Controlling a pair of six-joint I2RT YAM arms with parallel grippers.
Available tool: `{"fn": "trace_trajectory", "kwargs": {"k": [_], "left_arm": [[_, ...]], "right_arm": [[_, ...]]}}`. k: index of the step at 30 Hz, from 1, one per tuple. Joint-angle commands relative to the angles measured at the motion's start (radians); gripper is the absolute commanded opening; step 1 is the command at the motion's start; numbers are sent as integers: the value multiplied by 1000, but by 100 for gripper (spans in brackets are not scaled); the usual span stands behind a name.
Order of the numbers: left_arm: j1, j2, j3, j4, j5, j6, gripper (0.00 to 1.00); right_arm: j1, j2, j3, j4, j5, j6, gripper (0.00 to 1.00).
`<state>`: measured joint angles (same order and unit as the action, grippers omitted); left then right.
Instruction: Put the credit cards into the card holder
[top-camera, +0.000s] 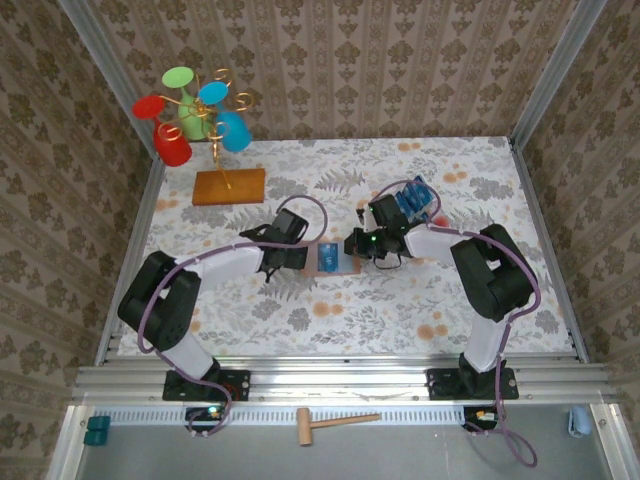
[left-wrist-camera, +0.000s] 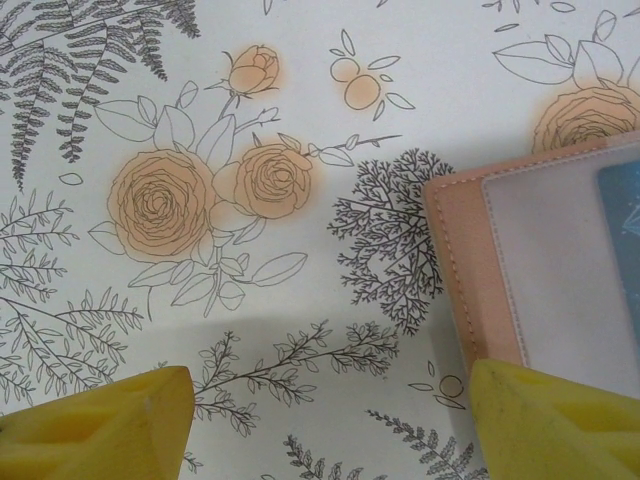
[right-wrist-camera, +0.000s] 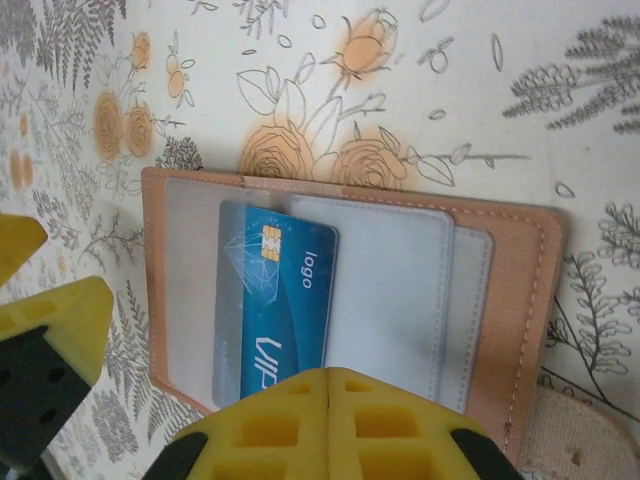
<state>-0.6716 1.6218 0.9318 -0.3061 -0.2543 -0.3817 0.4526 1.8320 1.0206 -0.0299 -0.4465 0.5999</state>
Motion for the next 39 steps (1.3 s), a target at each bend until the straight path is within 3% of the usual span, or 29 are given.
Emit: {"fn": "trace_trajectory", "kwargs": {"k": [1, 14, 39], "left_arm": [[14, -8, -26, 8, 16, -12, 74], [29, 22, -79, 64, 30, -9, 73], [29, 47, -84, 101, 59, -5, 73]], "right_arm": [[15, 22, 48, -93, 51, -29, 1], [61, 97, 136, -178, 110, -46, 0], [103, 135, 194, -180, 102, -14, 0]]}}
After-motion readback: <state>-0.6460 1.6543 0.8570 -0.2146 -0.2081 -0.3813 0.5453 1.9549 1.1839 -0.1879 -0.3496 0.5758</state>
